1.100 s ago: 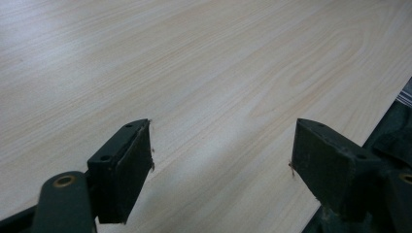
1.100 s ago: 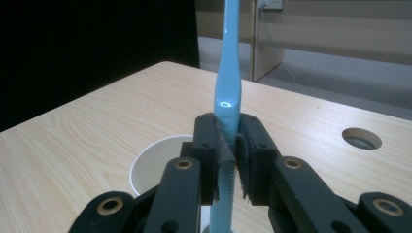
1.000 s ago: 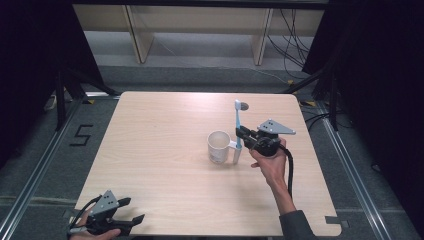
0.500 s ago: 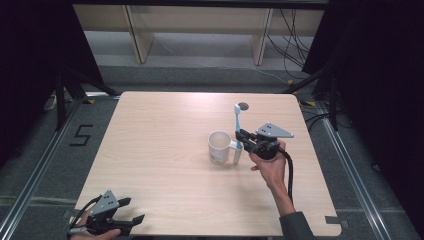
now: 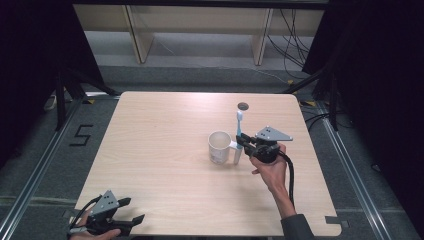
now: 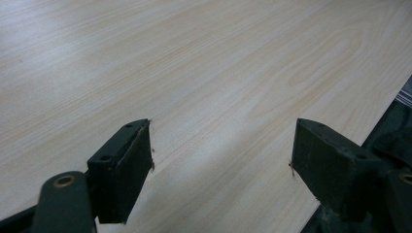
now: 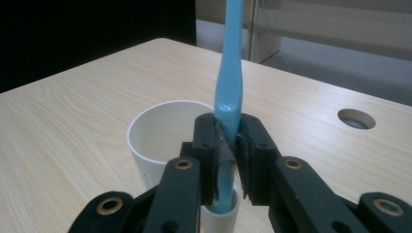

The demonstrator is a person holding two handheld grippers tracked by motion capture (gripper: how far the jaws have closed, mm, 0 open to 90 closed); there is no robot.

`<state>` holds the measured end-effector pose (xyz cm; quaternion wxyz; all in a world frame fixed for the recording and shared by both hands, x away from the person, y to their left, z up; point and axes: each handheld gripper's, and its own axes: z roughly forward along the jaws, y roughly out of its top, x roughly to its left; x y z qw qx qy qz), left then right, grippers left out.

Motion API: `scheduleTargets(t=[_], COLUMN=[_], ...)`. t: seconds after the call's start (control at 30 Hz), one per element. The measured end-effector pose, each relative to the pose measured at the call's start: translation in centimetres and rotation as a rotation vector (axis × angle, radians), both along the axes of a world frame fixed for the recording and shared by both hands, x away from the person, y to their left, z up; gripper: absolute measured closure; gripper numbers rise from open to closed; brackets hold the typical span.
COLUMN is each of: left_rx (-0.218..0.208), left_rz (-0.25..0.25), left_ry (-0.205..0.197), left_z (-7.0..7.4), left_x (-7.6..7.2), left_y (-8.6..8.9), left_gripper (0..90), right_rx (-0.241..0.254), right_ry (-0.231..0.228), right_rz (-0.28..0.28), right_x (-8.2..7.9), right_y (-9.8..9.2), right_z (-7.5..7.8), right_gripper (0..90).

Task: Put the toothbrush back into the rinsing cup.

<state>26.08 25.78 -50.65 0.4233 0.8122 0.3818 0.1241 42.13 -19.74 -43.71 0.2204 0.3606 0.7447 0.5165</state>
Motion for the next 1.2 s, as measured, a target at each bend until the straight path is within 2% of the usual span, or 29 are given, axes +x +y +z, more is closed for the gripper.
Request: scheduleTargets(t=[0.03,0.07,0.13,0.2,0.23,0.27,0.37,0.4,0.43,0.47,0.5,0.53,0.57,0.6,0.63,0.67,0.73,0.77,0.8,0.83,0.9,0.93,0.97,1.0,1.03,1.1,1.13,1.17,1.2], left_rx=[-0.001,-0.001,0.000,0.001,0.016,0.000,0.000,-0.013,0.024,-0.016,-0.015,0.026,-0.015,-0.007,-0.014,0.028,0.024,0.020,-0.019,-0.012,-0.013,-0.017,0.021,0.023,-0.010,-0.007,-0.010,0.022,0.021], left_rz=[0.000,0.001,0.000,-0.007,-0.016,-0.007,-0.007,-0.003,-0.026,-0.003,-0.003,-0.027,-0.001,-0.003,-0.003,-0.029,-0.026,-0.023,0.001,-0.003,-0.002,0.000,-0.022,-0.024,-0.004,-0.002,-0.003,-0.023,-0.024], left_ry=[-0.001,0.000,0.000,0.002,0.002,0.002,0.007,0.003,0.003,0.001,0.002,0.004,0.004,0.010,0.002,0.005,0.006,0.002,0.000,0.004,0.003,0.000,0.004,0.005,0.005,0.010,0.007,0.005,0.004], left_z=[0.0,0.0,0.0,0.0,0.0,0.0,0.0,-0.1,0.0,-0.1,-0.1,0.0,-0.1,-0.1,-0.2,0.0,0.0,-0.1,-0.2,-0.2,-0.2,-0.2,0.0,0.0,-0.1,-0.1,-0.1,0.0,0.0], left_x=[0.0,0.0,0.0,0.0,0.0,0.0,0.1,0.0,0.1,0.0,0.0,0.1,0.0,0.0,0.0,0.1,0.1,0.1,0.0,0.0,0.0,0.0,0.1,0.1,0.0,0.0,0.0,0.1,0.1], left_y=[0.0,0.0,0.0,0.0,0.1,0.0,0.0,-0.1,0.2,-0.1,-0.1,0.2,-0.1,-0.1,-0.1,0.2,0.2,0.2,-0.1,-0.1,-0.1,-0.1,0.2,0.2,-0.1,-0.1,-0.1,0.2,0.2], left_gripper=[21.8,21.8,21.8,21.8,21.8,21.8,21.8,21.8,21.8,21.8,21.8,21.8,21.8,21.8,21.8,21.8,21.8,21.8,21.8,21.8,21.8,21.8,21.8,21.8,21.8,21.8,21.8,21.8,21.8], right_rx=[0.007,-0.011,0.003,-0.029,-0.014,-0.015,-0.018,-0.014,-0.008,-0.024,-0.023,-0.025,-0.014,-0.027,-0.021,-0.028,-0.011,-0.020,-0.021,-0.005,0.003,-0.028,-0.016,0.001,-0.011,0.007,-0.017,-0.009,-0.014], right_ry=[0.006,0.004,0.002,-0.012,0.012,0.000,0.019,0.030,0.028,0.006,0.013,0.012,0.024,0.009,0.015,0.003,0.022,0.012,0.017,0.035,0.032,0.000,0.011,0.018,0.015,0.025,0.009,0.025,-0.001], right_rz=[0.000,0.003,0.001,0.004,-0.012,0.015,-0.003,-0.009,-0.006,0.007,-0.001,-0.002,0.004,0.000,-0.002,-0.002,0.013,0.020,0.019,-0.007,-0.010,-0.006,-0.003,-0.006,-0.009,-0.010,-0.005,-0.009,-0.008], right_x=[0.0,-0.1,-0.1,-0.1,-0.3,-0.2,-0.4,-0.5,-0.5,-0.3,-0.4,-0.5,-0.5,-0.5,-0.5,-0.5,-0.6,-0.5,-0.6,-0.9,-1.1,-1.0,-1.1,-1.2,-1.3,-1.5,-1.4,-1.6,-1.5], right_y=[0.0,-0.1,0.0,-0.3,-0.2,-0.4,-0.6,-0.6,-0.6,-0.6,-0.6,-0.6,-0.5,-0.6,-0.6,-0.7,-0.6,-0.7,-0.7,-0.6,-0.5,-0.8,-0.7,-0.7,-0.8,-0.8,-1.0,-1.0,-1.1], right_z=[-0.1,-0.1,-0.3,-0.3,-0.4,-0.5,-0.8,-0.8,-0.9,-0.9,-1.0,-1.0,-1.0,-1.0,-1.0,-0.9,-0.9,-0.9,-0.8,-0.8,-0.7,-0.5,-0.5,-0.5,-0.4,-0.3,-0.2,-0.1,-0.1], right_gripper=[79.2,79.2,79.3,80.3,82.0,82.3,81.9,81.8,81.3,80.7,80.5,80.4,80.3,80.3,80.2,79.9,79.5,79.0,78.8,78.3,76.9,76.1,75.4,75.2,74.5,71.4,70.2,69.1,67.5])
